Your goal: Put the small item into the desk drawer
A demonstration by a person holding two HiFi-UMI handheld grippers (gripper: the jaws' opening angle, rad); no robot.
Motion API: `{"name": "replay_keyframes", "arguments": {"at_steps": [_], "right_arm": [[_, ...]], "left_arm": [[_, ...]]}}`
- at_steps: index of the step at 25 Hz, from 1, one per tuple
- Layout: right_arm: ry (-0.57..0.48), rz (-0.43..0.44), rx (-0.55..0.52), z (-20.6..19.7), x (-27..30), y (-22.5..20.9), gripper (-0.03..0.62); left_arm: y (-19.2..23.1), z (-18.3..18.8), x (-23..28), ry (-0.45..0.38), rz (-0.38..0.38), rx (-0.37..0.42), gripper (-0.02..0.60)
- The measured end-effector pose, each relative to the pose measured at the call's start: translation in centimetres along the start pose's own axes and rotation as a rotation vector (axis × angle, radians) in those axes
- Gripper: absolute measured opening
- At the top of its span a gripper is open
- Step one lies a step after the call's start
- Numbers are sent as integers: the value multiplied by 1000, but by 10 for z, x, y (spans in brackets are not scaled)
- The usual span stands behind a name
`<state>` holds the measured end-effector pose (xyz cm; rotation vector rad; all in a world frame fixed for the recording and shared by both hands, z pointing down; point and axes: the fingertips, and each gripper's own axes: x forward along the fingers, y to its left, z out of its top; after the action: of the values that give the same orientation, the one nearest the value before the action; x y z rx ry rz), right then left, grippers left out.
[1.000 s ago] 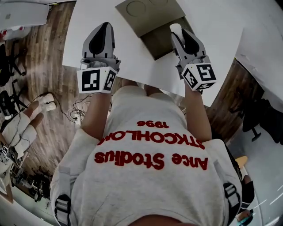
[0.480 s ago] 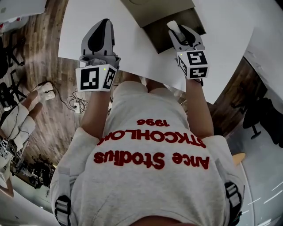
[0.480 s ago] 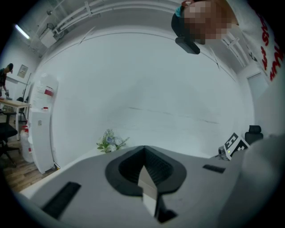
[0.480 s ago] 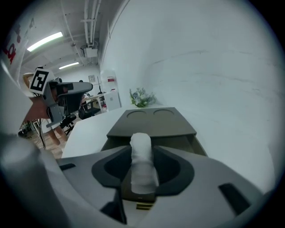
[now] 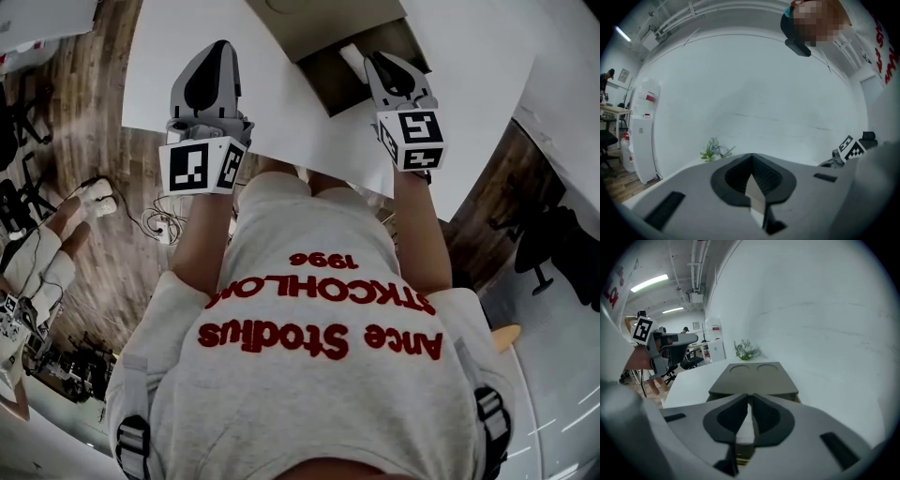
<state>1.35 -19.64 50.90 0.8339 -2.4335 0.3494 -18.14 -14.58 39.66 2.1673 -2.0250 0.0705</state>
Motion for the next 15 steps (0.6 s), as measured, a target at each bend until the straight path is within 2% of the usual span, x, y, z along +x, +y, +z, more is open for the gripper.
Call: {"name": "replay_keyframes", "arguments": {"at_steps": [4, 10, 15], "right_arm": [[-101, -25, 11, 32, -13, -13, 14], [-211, -57, 31, 72, -33, -19, 8], [-316, -97, 18, 101, -57, -30, 6]], "left_arm": [[-2, 16, 7, -34, -4, 13, 5], [0, 37, 11, -66, -14, 29, 5], [-9, 62, 18, -125, -32, 56, 5]]}}
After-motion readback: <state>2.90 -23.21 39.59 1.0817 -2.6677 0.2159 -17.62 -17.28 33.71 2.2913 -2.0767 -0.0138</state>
